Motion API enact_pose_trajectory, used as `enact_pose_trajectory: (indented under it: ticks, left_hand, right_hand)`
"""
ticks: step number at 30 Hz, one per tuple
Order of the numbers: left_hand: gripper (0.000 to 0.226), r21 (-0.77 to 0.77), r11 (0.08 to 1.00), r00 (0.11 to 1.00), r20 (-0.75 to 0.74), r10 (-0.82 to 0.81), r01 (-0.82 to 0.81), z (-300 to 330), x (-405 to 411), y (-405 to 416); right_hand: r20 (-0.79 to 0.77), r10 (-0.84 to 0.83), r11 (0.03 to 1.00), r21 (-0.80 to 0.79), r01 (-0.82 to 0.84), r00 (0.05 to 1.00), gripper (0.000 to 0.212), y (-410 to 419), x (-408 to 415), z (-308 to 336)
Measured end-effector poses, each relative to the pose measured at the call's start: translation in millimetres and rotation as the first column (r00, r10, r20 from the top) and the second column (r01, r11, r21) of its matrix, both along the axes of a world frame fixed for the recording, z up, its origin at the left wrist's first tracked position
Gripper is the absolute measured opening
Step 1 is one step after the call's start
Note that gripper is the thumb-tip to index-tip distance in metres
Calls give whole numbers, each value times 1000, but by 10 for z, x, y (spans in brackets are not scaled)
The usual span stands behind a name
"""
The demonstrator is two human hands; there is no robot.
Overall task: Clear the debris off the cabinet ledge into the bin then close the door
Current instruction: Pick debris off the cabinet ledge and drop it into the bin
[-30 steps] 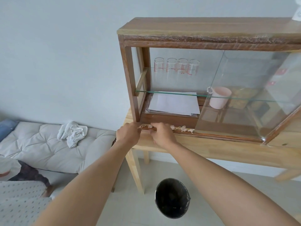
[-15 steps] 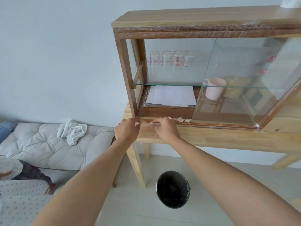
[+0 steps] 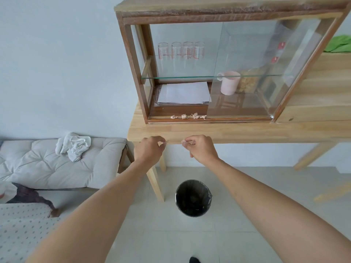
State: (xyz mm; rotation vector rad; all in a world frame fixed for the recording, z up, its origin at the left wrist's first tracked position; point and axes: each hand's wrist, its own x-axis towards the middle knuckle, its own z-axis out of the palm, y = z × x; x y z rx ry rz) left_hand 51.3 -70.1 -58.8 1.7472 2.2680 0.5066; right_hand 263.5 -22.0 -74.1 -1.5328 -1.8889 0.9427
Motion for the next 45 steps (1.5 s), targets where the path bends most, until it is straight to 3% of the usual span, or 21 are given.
enact_pose_trajectory:
  ticks: [13, 27, 34, 45]
  left_hand:
    - [17, -221, 972, 994, 93, -54, 73, -1126, 630, -11]
    - [19, -418, 905, 983, 183, -5, 83, -2582, 1053, 459]
    - [37, -472, 880, 986, 167, 26, 56, -2782, 996, 562]
    - [31, -451, 892, 990, 134, 47, 19, -2516, 850, 435]
  right_hand:
    - [153, -27, 978, -199, 57, 988, 26, -195, 728, -1163]
    - [368, 57, 931, -356, 84, 928, 26, 181, 880, -2457]
    - [432, 97, 911, -401, 94, 897, 32, 380, 910, -2669]
    - [423, 65, 917, -383, 113, 904, 46, 273, 947, -2418]
